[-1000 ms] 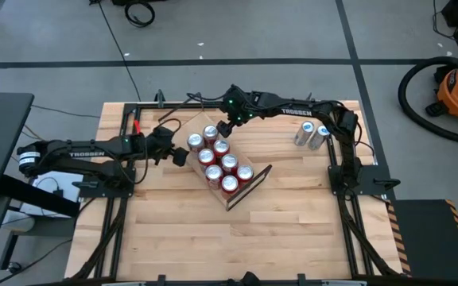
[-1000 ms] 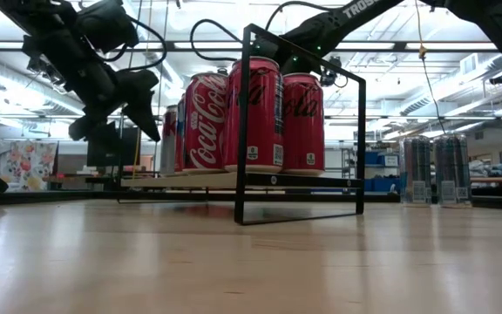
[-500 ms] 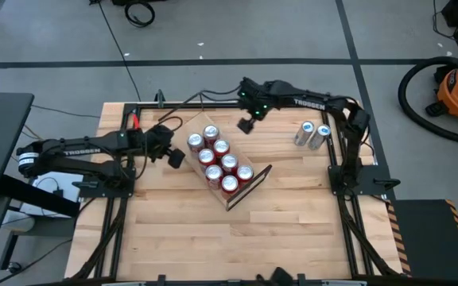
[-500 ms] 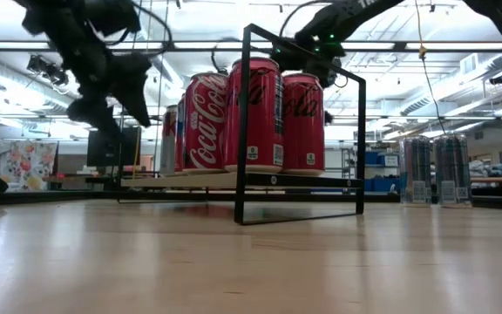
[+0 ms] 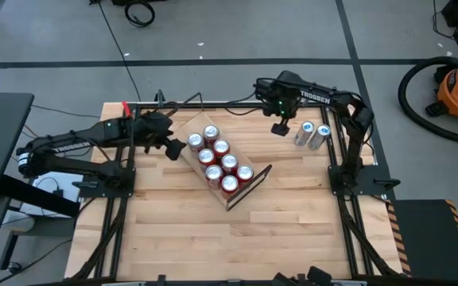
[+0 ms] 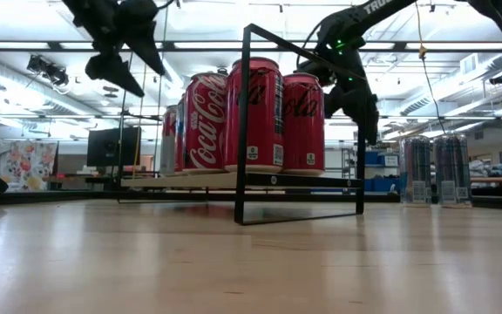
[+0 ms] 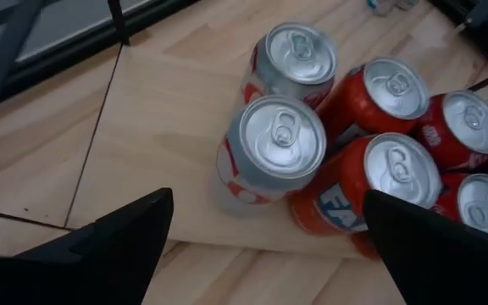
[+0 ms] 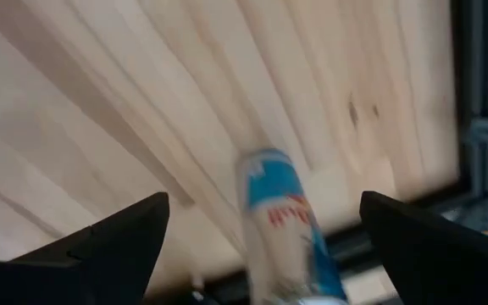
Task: Place canned beverage on shelf
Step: Put the left blue soda can on the shelf
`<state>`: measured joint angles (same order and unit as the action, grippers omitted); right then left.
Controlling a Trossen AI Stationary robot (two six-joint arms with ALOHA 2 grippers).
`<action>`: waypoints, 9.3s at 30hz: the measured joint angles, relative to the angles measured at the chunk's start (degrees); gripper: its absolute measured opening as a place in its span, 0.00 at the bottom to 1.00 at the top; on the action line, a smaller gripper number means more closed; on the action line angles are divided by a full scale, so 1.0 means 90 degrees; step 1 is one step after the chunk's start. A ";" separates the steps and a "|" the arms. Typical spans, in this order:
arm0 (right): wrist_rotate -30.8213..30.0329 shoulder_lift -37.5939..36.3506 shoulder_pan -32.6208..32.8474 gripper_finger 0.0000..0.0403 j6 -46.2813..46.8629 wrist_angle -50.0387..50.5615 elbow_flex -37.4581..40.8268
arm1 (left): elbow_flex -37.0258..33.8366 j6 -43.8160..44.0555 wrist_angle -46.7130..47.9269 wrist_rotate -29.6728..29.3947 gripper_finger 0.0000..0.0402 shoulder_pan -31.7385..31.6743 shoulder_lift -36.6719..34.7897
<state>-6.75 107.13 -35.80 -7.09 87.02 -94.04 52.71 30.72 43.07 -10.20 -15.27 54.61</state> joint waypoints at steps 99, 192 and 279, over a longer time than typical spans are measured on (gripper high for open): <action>0.0365 -0.1511 -0.0616 0.96 0.0601 -0.0620 0.1473 | 0.0480 -0.0828 0.0486 0.0952 0.99 0.0000 -0.0027; 0.1736 -0.1513 0.2206 0.63 0.1893 -0.2165 -0.1547 | 0.3652 -0.3532 -0.2714 0.1785 0.97 0.0172 0.4492; 0.0256 -0.3696 0.2135 0.86 0.1378 -0.3490 -0.0646 | -0.0701 -0.1709 -0.3075 -0.1561 0.63 0.0670 -0.0629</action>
<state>-4.45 73.87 -16.58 5.32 55.60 -99.85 46.40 15.34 15.40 -24.24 -9.23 48.94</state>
